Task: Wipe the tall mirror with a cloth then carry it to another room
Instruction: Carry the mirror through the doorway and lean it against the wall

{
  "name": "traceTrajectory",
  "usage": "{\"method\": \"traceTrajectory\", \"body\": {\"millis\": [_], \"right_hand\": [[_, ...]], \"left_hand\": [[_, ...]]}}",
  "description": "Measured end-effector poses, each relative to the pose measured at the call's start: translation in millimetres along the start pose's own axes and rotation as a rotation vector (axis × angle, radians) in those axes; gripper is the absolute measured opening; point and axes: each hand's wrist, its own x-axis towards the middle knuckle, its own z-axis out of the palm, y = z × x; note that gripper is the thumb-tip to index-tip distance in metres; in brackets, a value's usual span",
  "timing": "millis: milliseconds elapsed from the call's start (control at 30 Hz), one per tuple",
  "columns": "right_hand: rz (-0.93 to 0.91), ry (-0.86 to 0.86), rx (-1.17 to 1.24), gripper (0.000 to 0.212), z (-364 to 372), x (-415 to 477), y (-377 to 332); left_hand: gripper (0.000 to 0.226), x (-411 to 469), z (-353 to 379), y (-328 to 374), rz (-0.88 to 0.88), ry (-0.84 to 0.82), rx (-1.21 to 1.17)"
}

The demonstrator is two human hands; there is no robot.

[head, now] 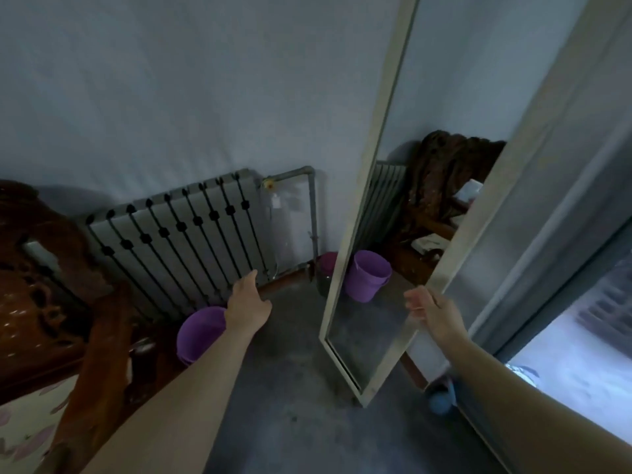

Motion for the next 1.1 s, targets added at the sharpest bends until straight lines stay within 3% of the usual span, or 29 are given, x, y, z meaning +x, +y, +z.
{"method": "traceTrajectory", "body": {"millis": [300,400,567,700,900,1100], "right_hand": [[-0.128,0.128,-0.083,0.033,-124.2,69.0,-30.8],[-0.185,0.160,-0.054,0.041,-155.3,94.6,-50.0],[-0.188,-0.016,0.310,0.058,-182.1,125.0,-82.1],[-0.200,-0.238,0.387,0.081,-189.3,137.2,-97.8],[-0.080,-0.376,0.568,0.085,-196.4,146.0,-95.6],[0.003,-0.451,0.649,0.088,-190.3,144.7,-98.1]], "left_hand": [[0.064,2.1,56.6,174.0,0.264,-0.033,-0.070],[0.074,-1.9,77.4,232.3,0.359,-0.053,-0.103],[0.088,-12.5,107.2,318.4,0.457,-0.112,-0.177],[0.090,-26.7,116.5,368.0,0.437,-0.140,-0.437],[0.086,-36.4,112.2,426.3,0.416,-0.110,-0.692],[0.099,-42.2,106.4,454.0,0.398,-0.031,-0.775]]}}
